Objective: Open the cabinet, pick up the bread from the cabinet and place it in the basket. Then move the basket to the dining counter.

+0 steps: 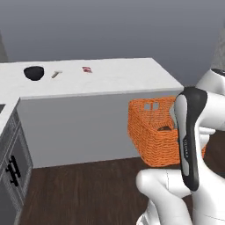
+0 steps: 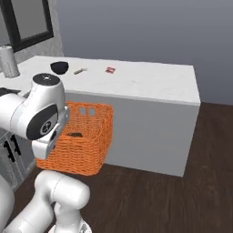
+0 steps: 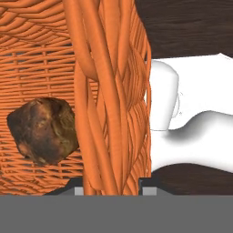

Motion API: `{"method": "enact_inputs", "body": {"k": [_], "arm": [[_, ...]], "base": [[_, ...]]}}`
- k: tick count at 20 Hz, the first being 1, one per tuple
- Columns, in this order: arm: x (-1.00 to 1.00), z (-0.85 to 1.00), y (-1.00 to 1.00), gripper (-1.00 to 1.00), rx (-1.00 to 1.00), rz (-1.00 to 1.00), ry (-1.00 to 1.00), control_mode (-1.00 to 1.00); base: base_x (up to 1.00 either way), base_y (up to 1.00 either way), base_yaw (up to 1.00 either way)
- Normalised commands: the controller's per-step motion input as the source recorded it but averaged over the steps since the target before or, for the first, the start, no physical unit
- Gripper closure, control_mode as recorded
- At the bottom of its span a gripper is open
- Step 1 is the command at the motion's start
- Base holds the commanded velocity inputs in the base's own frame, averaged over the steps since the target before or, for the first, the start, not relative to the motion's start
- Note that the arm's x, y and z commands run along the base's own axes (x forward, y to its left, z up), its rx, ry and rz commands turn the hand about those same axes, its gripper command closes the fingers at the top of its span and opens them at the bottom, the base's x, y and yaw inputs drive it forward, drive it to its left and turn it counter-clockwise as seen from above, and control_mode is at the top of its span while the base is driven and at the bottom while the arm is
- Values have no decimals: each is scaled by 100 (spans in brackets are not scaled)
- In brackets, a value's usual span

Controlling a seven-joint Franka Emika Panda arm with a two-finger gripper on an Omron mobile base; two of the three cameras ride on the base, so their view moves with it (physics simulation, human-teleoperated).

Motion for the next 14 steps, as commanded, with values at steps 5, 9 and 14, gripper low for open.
{"method": "enact_inputs", "body": {"k": [5,9,14], "arm": [[0,0,0,100,0,0,0,100],[0,0,0,100,0,0,0,100],[0,0,0,100,0,0,0,100]], "base": [[100,-55,-1],[97,-19,-1],[53,-39,-25]]}}
